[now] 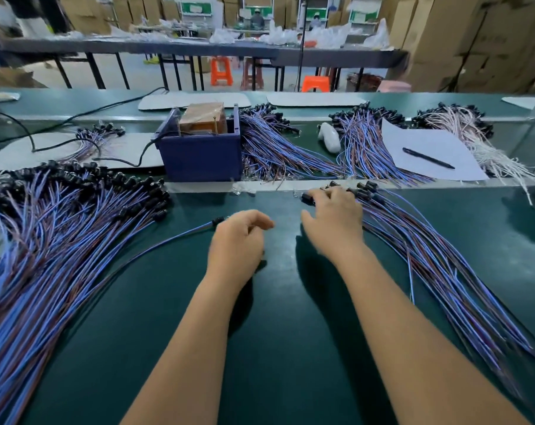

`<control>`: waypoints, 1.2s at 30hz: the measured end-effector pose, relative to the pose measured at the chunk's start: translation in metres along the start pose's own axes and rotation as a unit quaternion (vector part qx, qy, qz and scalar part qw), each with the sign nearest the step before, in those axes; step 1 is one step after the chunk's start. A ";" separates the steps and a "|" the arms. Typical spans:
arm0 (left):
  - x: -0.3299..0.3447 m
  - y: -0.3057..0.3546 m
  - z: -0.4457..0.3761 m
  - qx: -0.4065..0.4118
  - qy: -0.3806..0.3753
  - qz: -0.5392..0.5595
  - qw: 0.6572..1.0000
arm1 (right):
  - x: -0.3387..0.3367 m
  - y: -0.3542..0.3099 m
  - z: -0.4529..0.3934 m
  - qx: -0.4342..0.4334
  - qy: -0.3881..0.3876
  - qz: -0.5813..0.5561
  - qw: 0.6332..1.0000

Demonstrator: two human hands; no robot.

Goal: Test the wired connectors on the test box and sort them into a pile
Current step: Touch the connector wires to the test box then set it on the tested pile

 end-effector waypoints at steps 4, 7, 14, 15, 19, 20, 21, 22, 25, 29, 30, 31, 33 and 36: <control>-0.034 -0.019 0.002 -0.063 0.170 -0.150 0.972 | 0.034 -0.056 0.004 -0.045 -0.065 -0.125 0.989; -0.047 -0.032 0.001 -0.173 0.118 -0.222 0.952 | 0.044 -0.071 0.001 -0.039 -0.081 -0.143 0.986; -0.049 -0.038 -0.001 -0.185 0.124 -0.283 0.933 | 0.043 -0.060 0.002 -0.051 -0.059 -0.226 0.971; -0.048 -0.039 -0.001 -0.182 0.128 -0.289 0.931 | 0.043 -0.059 0.003 -0.056 -0.056 -0.246 0.966; -0.047 -0.038 -0.003 -0.073 0.217 -0.168 0.959 | 0.038 -0.057 0.010 -0.061 -0.060 -0.413 0.907; -0.046 -0.034 -0.004 -0.025 0.233 -0.093 0.968 | 0.037 -0.056 0.011 -0.066 -0.063 -0.461 0.883; -0.044 -0.030 -0.007 0.020 0.229 -0.017 0.973 | 0.036 -0.056 0.012 -0.074 -0.070 -0.497 0.862; -0.042 -0.025 -0.008 0.058 0.205 0.053 0.976 | 0.035 -0.056 0.012 -0.085 -0.082 -0.523 0.844; -0.031 -0.012 -0.010 0.103 0.099 0.190 0.971 | 0.032 -0.057 0.011 -0.121 -0.132 -0.574 0.799; -0.027 -0.005 -0.010 0.117 -0.093 0.412 0.899 | 0.028 -0.050 0.008 -0.133 -0.181 -0.607 0.762; -0.028 -0.004 -0.008 0.119 -0.154 0.445 0.874 | 0.027 -0.048 0.007 -0.122 -0.189 -0.614 0.757; -0.030 -0.004 -0.006 0.108 -0.208 0.450 0.861 | 0.026 -0.046 0.006 -0.108 -0.197 -0.619 0.753; -0.031 -0.003 -0.001 0.073 -0.301 0.426 0.850 | 0.024 -0.045 0.006 -0.093 -0.223 -0.632 0.737; -0.029 0.000 0.004 0.034 -0.413 0.360 0.836 | 0.023 -0.047 0.010 -0.096 -0.265 -0.674 0.683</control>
Point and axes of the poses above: each hand's wrist, its own z-axis away from the middle knuckle, its own x-axis out of the palm, y = z × x, the point moved 1 cm from there along -z, towards the middle knuckle, and after that the axes turned 15 degrees about -y, right-handed, at the moved point
